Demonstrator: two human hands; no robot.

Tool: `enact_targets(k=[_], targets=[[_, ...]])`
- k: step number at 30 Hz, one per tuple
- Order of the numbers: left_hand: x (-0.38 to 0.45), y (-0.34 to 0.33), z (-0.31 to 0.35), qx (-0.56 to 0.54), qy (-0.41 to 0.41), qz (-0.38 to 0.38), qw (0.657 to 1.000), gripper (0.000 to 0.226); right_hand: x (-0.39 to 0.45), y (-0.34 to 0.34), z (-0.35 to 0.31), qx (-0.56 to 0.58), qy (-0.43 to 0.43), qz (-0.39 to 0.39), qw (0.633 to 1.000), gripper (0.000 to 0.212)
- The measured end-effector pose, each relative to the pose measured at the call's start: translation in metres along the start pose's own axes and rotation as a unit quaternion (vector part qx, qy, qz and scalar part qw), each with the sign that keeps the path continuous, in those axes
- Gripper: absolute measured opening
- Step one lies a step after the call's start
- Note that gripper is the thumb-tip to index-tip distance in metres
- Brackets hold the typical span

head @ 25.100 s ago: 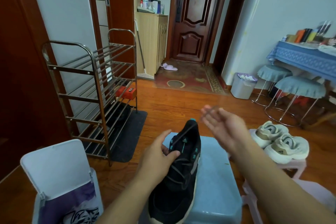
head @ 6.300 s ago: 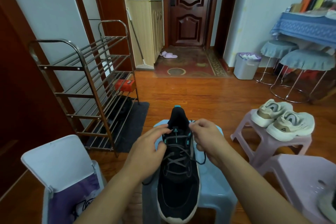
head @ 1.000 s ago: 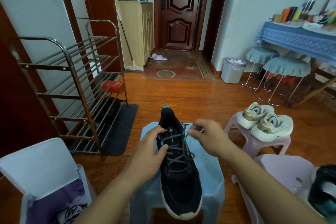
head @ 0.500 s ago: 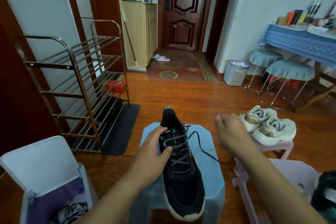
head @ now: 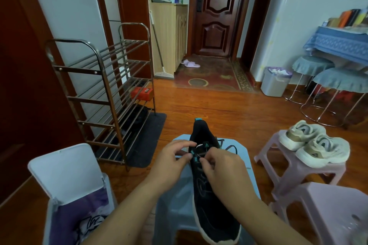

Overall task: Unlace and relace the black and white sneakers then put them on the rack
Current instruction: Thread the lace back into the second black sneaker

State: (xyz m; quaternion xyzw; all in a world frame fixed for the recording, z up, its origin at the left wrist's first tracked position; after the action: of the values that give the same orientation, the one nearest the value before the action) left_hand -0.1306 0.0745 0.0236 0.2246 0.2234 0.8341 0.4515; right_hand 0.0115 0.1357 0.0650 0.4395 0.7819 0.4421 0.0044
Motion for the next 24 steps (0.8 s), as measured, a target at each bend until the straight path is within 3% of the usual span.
enact_targets(k=[24], targets=[[0.001, 0.003, -0.006, -0.018, 0.003, 0.002, 1.0, 0.036, -0.006, -0.021, -0.008, 0.025, -0.002, 0.052, 0.998, 0.017]])
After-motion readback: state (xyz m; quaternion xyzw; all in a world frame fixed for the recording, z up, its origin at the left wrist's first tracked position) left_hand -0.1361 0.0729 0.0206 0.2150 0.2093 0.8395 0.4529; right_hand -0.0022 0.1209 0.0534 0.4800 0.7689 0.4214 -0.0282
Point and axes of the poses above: each hand's wrist, its own x-axis towards the middle knuckle, its own y-axis out of the back of the hand, z = x × y, the point moved 9 cm from there along x, towards the middle knuckle, and after that the axes turned 12 degrees about x, right-handed, at the moved point
